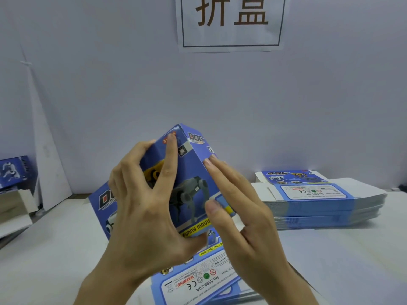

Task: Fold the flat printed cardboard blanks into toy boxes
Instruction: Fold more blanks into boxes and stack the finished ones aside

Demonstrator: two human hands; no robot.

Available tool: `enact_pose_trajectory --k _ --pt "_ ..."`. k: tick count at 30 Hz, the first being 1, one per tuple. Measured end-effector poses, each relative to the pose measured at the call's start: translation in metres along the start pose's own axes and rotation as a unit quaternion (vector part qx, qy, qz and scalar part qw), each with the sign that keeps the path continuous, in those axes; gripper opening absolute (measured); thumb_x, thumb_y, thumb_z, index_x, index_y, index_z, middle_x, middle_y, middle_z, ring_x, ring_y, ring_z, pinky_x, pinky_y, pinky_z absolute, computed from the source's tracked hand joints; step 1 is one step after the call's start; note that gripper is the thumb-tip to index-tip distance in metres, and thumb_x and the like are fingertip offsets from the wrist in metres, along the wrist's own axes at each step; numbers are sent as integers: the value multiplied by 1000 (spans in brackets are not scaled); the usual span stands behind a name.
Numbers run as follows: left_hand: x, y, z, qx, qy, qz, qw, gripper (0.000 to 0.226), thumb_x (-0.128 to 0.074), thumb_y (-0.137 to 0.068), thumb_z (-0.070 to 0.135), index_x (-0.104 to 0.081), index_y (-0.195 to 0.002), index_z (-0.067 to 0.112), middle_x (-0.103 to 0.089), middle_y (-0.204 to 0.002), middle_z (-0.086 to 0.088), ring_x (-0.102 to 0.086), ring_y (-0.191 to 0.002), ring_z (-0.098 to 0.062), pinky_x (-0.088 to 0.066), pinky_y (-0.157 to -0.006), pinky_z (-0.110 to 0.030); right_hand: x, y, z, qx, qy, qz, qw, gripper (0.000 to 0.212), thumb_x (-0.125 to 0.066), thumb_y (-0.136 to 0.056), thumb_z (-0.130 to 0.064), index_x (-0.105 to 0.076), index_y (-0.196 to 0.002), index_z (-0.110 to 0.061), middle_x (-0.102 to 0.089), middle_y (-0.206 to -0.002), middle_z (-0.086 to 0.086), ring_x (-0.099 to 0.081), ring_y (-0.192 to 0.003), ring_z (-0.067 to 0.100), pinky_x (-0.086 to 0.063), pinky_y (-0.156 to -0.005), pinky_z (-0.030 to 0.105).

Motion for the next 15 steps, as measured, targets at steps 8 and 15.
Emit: enact_pose_trajectory --k 8,15 --pt "-7 1 0 -13 -6 -29 999 116 -62 -56 65 -23 -150 11 -29 -139 -23 -35 -121 -37 -38 -99 -52 7 -2 8 -43 -56 -22 997 46 -52 -90 -33 -49 -136 -37 -45 -143 -22 -37 -137 5 -39 -106 26" --pt "-21 4 28 -113 -43 -56 991 119 -75 -48 60 -32 -147 10 -30 -138 -20 -31 -126 -35 -28 -104 -51 14 -2 7 -80 -123 -24 989 63 -56 -80 -40 -39 -139 -52 -34 -147 -24 -40 -136 13 -49 -98 45"
Point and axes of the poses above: each hand's wrist, its own y-axis away from the middle knuckle, its own x-axis out of the back of the hand, z = x × y, the point moved 7 cm from there along -y, towards the middle knuckle
